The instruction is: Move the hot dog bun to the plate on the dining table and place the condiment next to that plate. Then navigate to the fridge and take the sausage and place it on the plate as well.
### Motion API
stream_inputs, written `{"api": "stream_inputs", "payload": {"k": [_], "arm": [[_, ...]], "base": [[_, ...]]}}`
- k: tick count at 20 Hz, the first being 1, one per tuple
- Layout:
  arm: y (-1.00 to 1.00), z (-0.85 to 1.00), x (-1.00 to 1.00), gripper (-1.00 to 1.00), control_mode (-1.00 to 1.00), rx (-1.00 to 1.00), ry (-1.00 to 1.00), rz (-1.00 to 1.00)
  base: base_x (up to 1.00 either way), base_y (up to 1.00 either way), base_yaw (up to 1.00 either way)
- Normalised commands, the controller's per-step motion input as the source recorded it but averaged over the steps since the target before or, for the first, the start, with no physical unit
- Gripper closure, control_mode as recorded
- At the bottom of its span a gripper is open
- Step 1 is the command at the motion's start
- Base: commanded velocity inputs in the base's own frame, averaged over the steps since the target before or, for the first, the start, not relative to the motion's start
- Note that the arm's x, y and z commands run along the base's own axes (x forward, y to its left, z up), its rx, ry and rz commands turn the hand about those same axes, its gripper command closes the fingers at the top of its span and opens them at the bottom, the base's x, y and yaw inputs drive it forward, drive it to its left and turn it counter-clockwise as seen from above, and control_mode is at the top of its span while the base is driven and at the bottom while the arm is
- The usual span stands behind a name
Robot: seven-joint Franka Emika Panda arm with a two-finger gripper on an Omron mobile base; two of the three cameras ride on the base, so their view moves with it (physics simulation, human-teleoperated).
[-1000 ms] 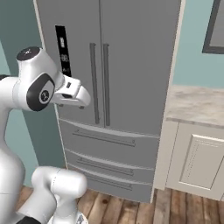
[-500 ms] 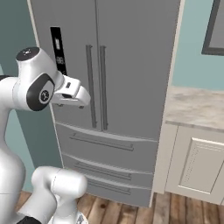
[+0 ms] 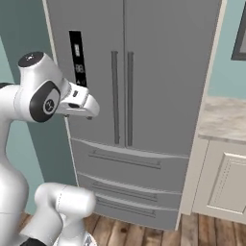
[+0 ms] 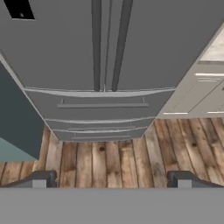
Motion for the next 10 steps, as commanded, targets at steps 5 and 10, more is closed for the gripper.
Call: {"api": "stream_inputs", "payload": {"k": [5, 10], "arm": [[0.00, 0.00, 0.00, -1.00, 1.00, 0.00, 0.00, 0.00], [0.00, 0.00, 0.00, -1.00, 1.00, 0.00, 0.00, 0.00]], "base": [[0.43, 0.01, -0.04], [0.43, -0.14, 0.00]]}}
